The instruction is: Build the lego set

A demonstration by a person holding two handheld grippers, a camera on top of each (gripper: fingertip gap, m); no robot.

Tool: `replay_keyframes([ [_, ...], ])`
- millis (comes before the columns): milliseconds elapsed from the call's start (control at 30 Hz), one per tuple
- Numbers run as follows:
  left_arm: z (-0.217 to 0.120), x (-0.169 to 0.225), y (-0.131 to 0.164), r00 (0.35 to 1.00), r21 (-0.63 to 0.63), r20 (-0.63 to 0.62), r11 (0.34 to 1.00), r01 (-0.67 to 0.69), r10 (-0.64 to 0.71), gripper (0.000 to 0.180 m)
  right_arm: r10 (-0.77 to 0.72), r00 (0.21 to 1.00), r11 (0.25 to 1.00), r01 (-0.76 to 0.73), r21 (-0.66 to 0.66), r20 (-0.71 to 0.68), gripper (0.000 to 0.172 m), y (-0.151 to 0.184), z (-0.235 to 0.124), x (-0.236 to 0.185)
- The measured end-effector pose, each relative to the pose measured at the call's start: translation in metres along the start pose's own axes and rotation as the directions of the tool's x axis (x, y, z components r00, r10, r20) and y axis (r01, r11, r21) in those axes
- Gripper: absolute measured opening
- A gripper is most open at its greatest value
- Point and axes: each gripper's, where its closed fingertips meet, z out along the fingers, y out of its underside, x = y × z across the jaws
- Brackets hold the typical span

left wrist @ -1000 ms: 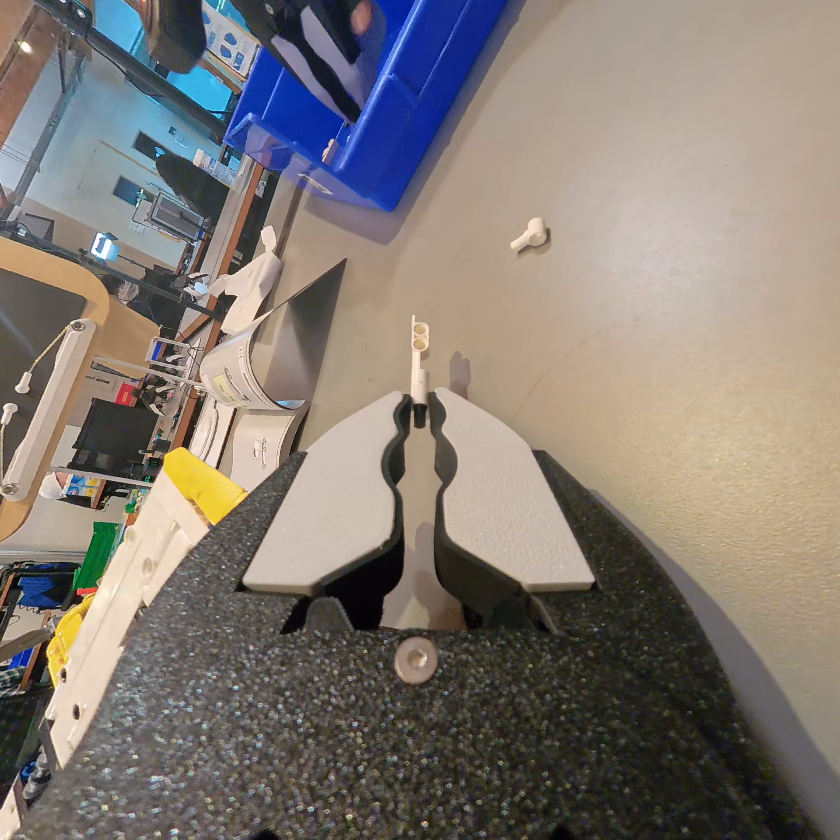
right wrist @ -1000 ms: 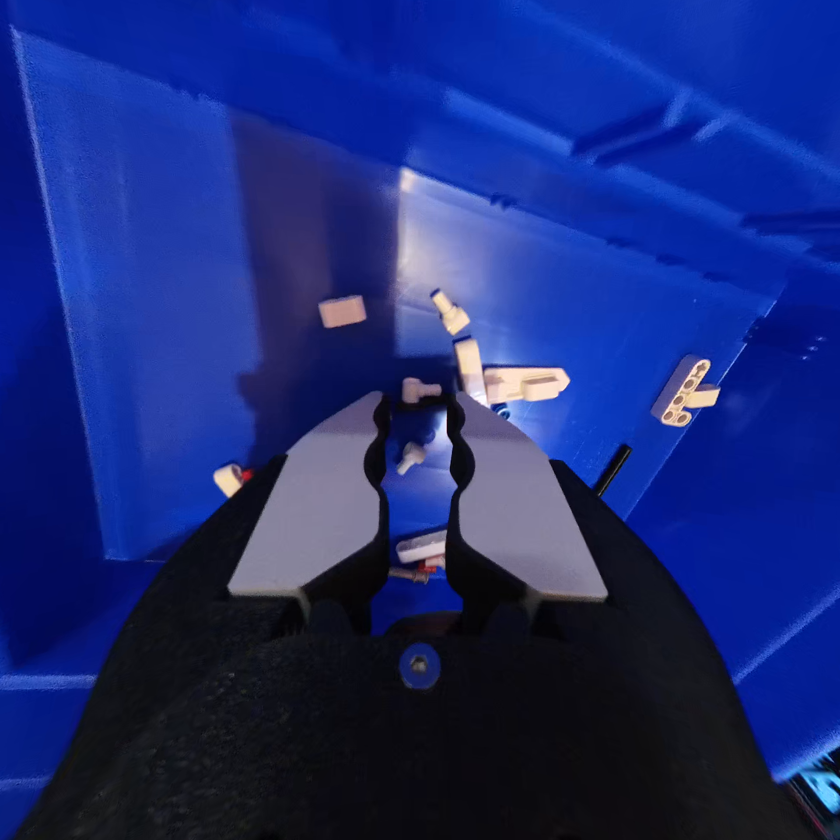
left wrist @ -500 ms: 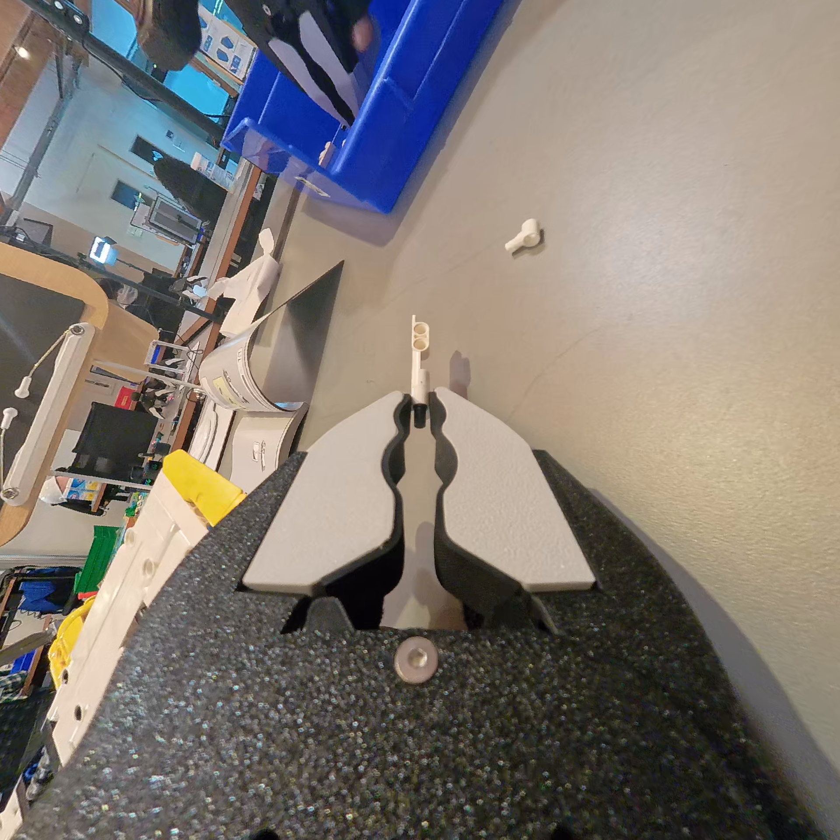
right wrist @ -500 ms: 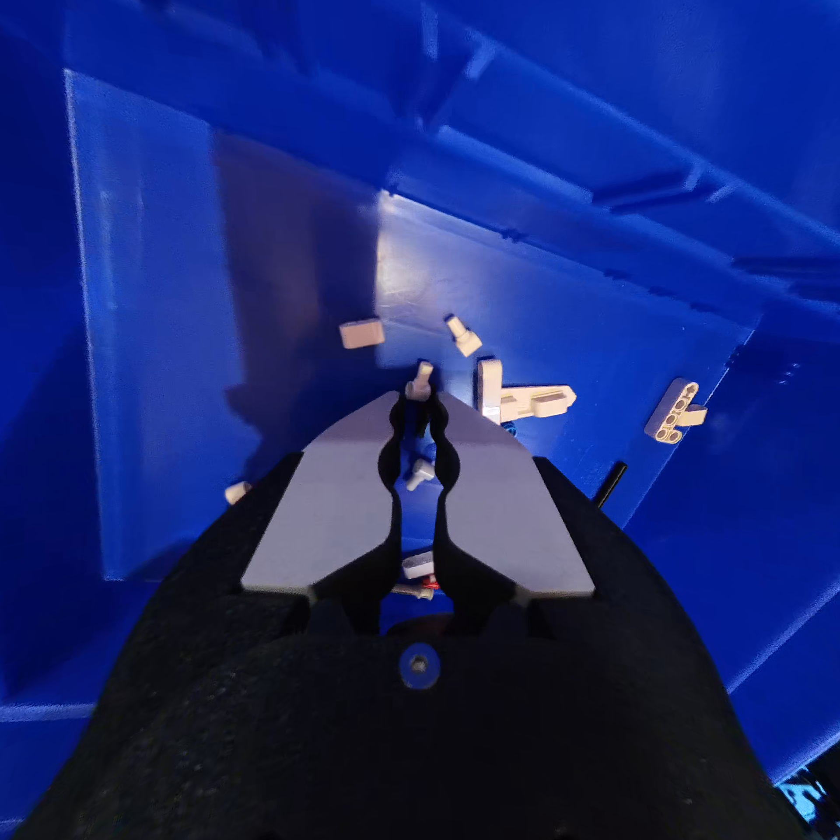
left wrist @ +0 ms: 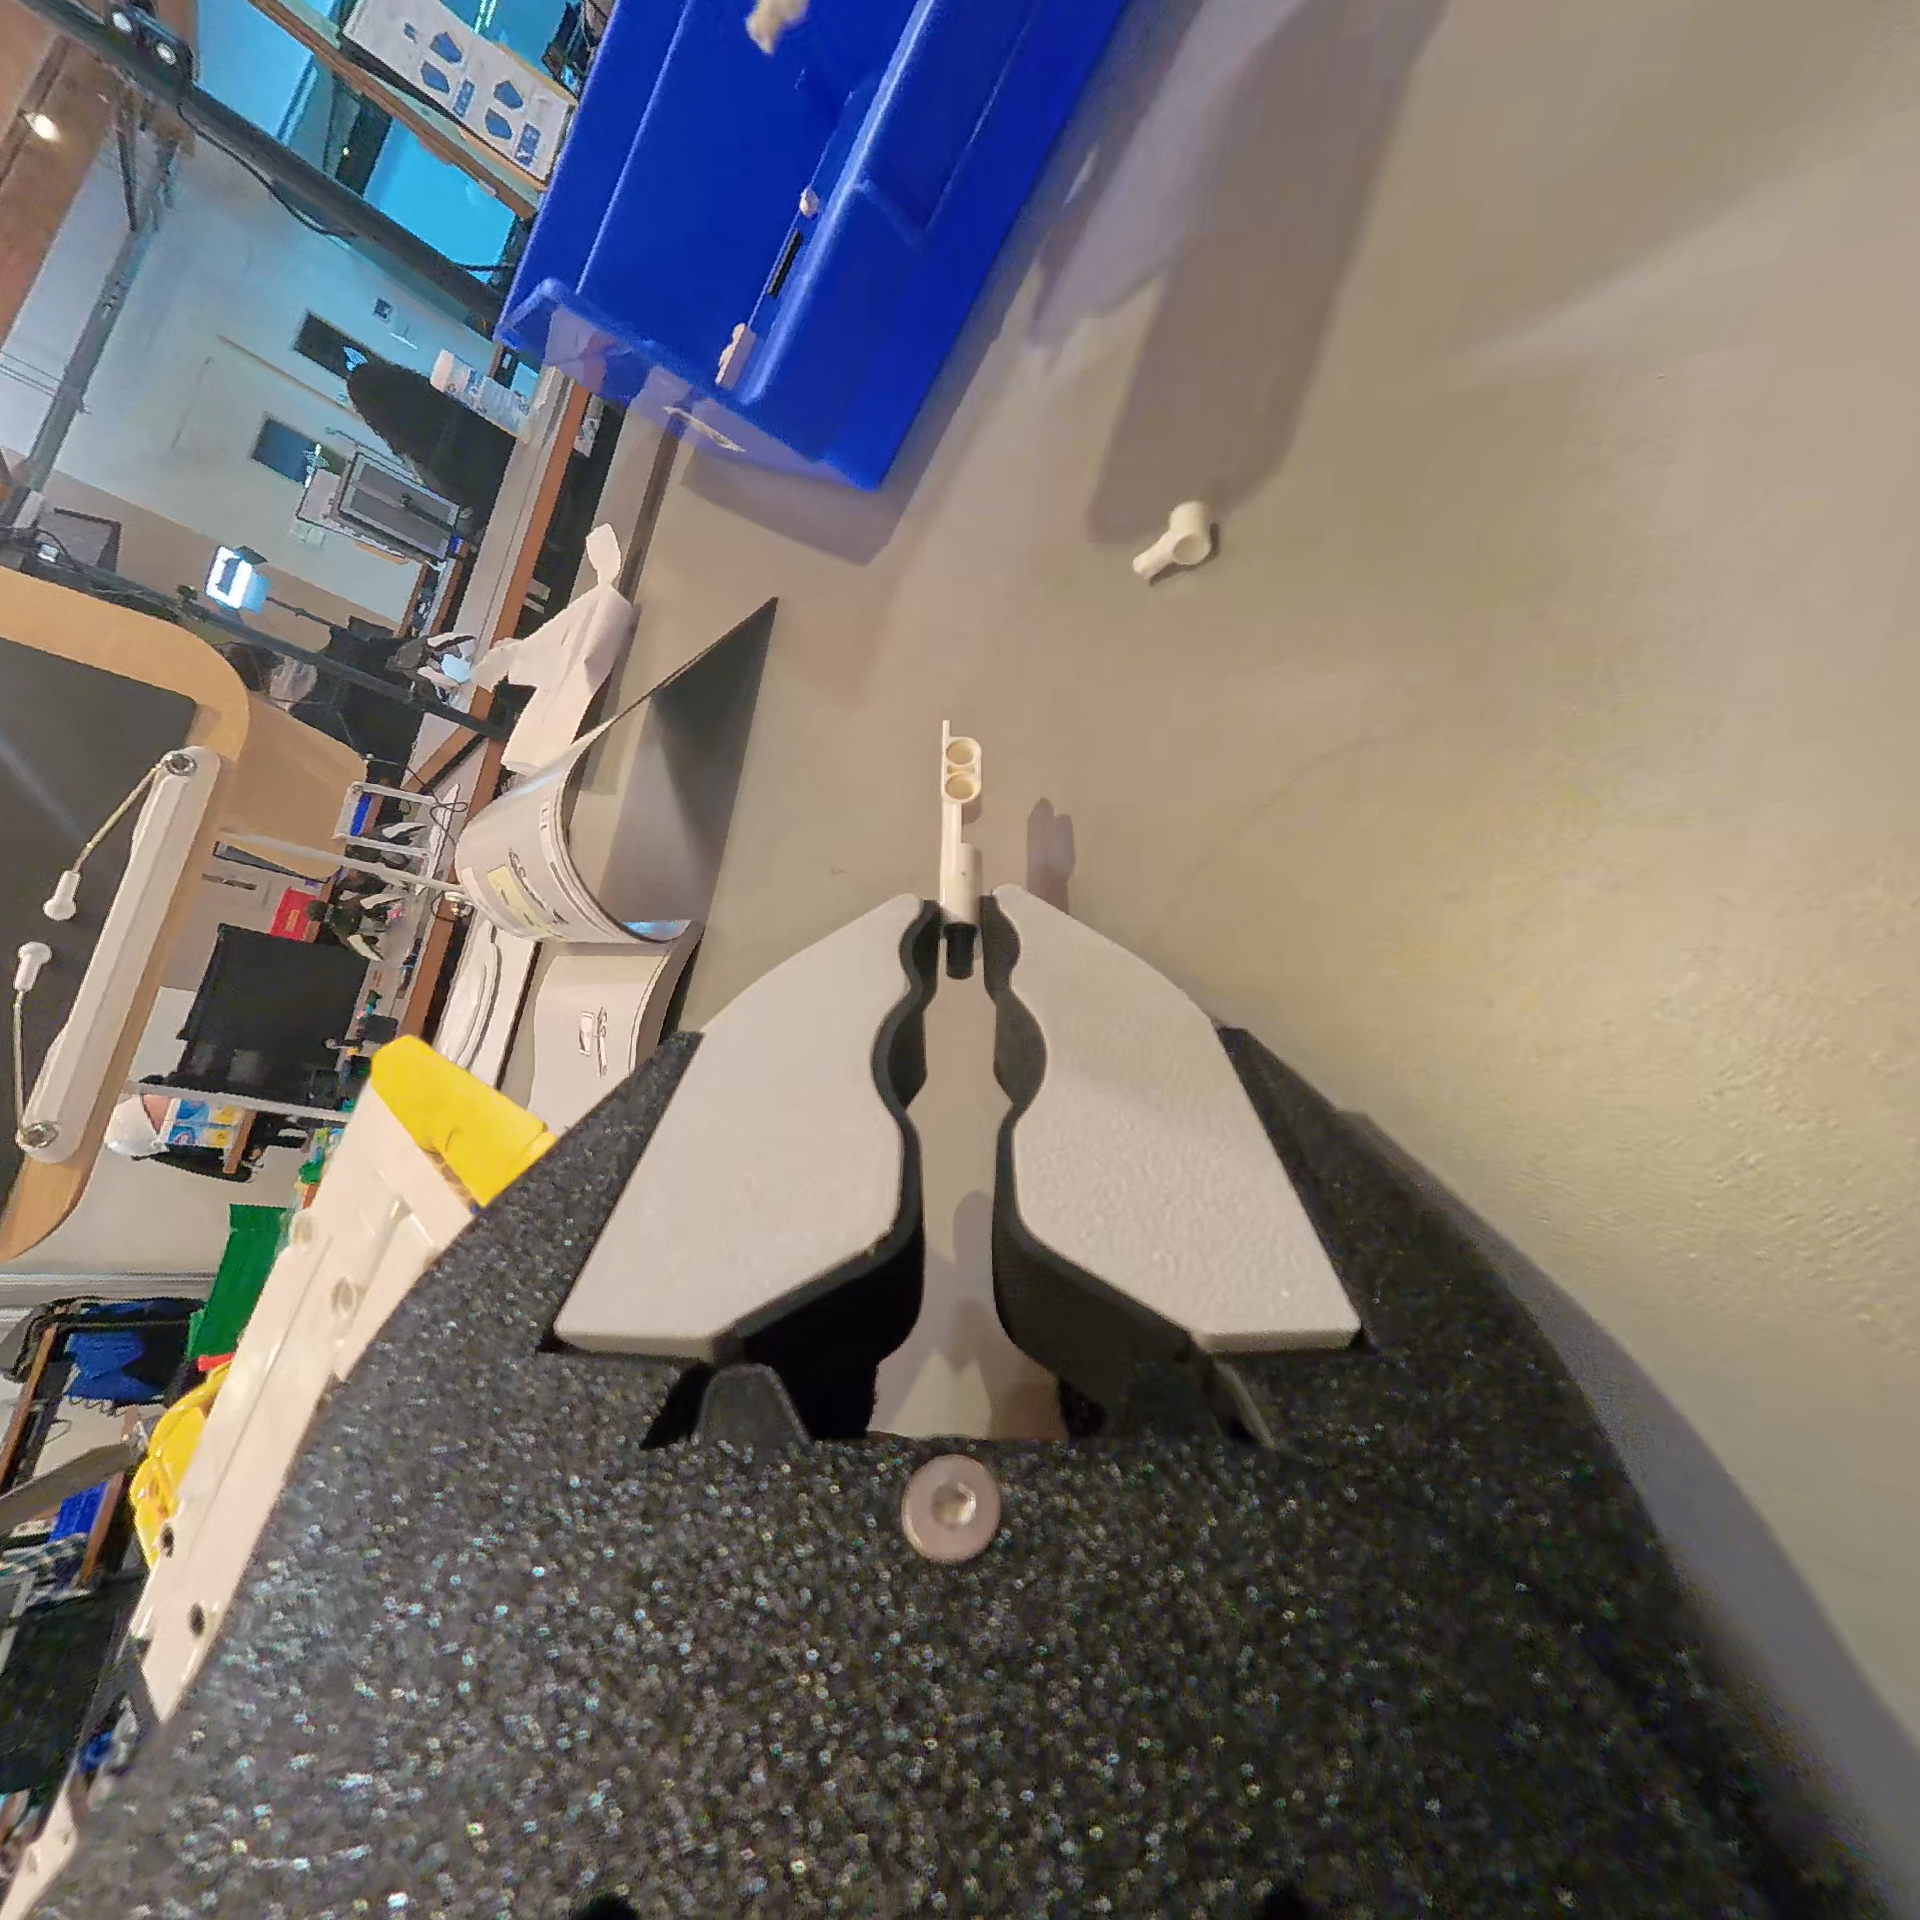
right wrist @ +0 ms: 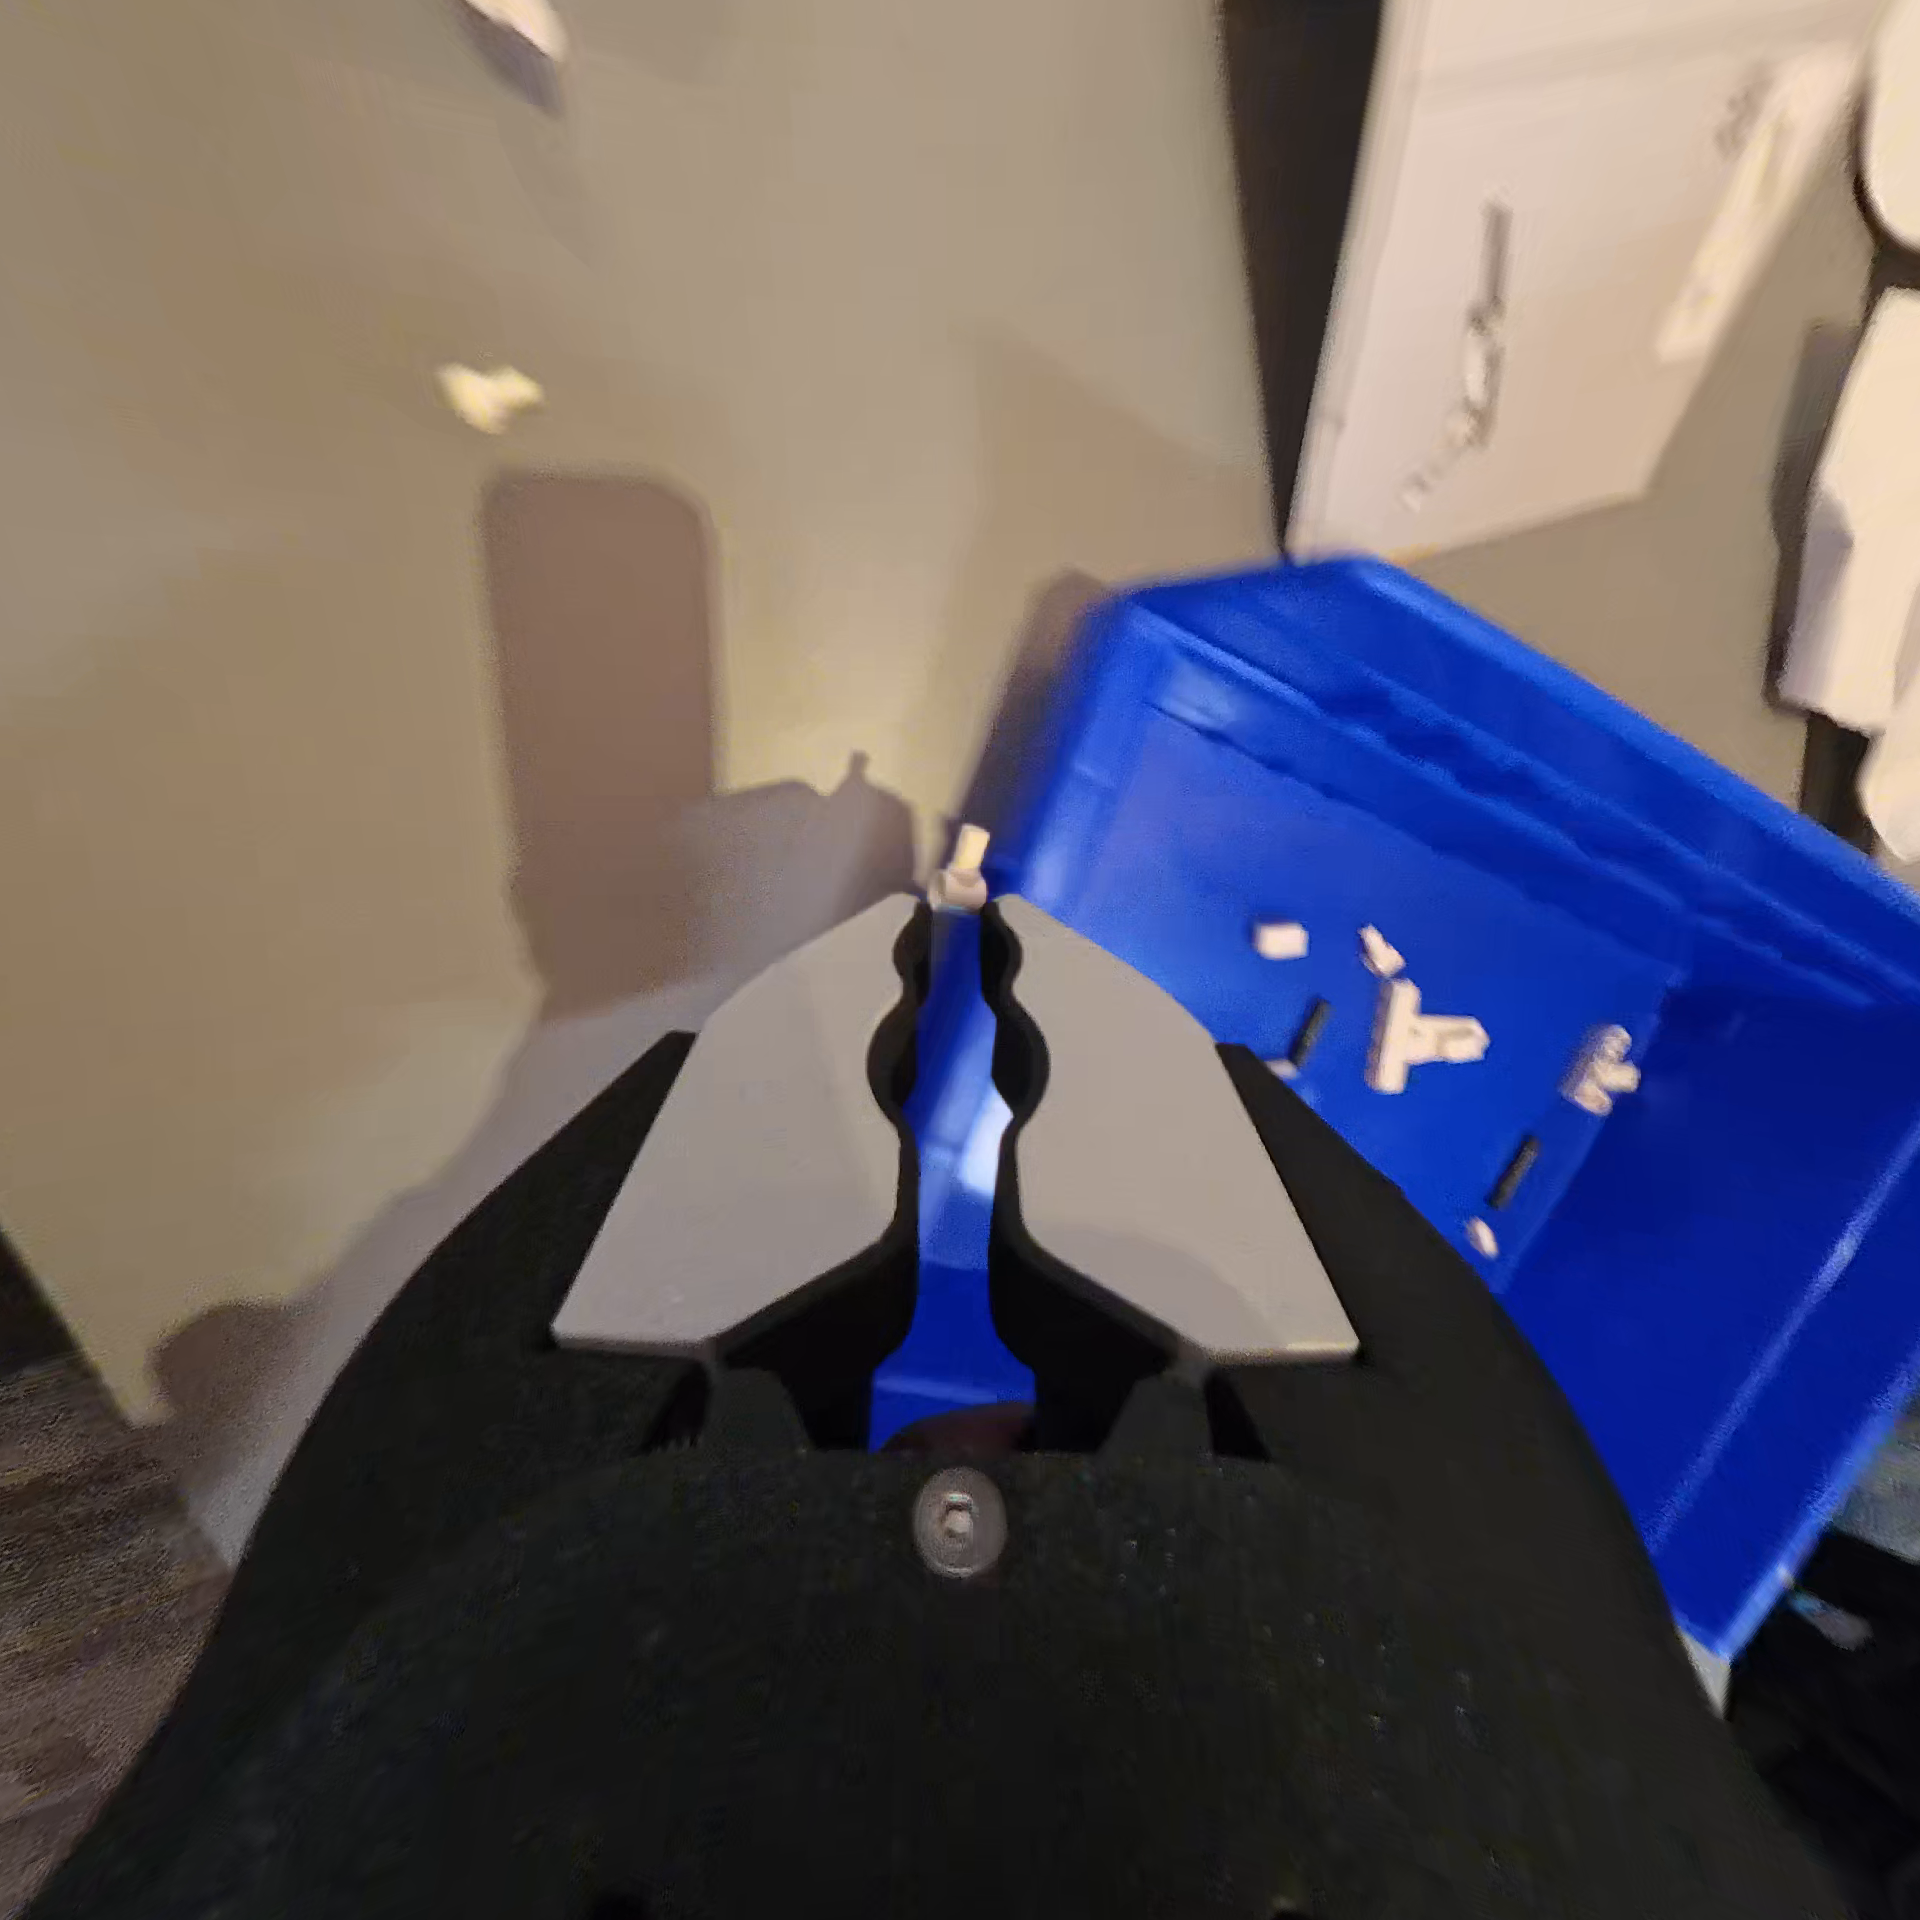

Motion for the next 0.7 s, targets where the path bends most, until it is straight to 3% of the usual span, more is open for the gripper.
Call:
replay_keyframes([
  [167, 0.0, 0.001, -0.003, 0.999, -0.001, 0.014, 0.999, -0.036, 0.036, 0.008, -0.019, 0.997, 0.999, 0.016, 0.045, 0.068, 0.009, -0.039, 0.041, -0.056],
  [333, -0.002, -0.001, -0.002, 0.987, -0.02, 0.065, 0.989, -0.146, 0.147, 0.008, 0.0, 0.993, 0.999, -0.004, 0.036, 0.119, 0.008, -0.05, 0.076, -0.076],
  [467, -0.002, 0.0, -0.004, 0.982, -0.018, 0.069, 0.985, -0.172, 0.173, 0.008, 0.006, 0.994, 0.999, -0.011, 0.047, 0.106, 0.008, -0.053, 0.083, -0.077],
  [700, -0.002, -0.001, -0.006, 0.994, 0.01, 0.047, 0.995, -0.101, 0.1, 0.008, -0.002, 0.998, 0.992, -0.005, 0.126, 0.057, 0.012, -0.054, 0.081, -0.074],
])
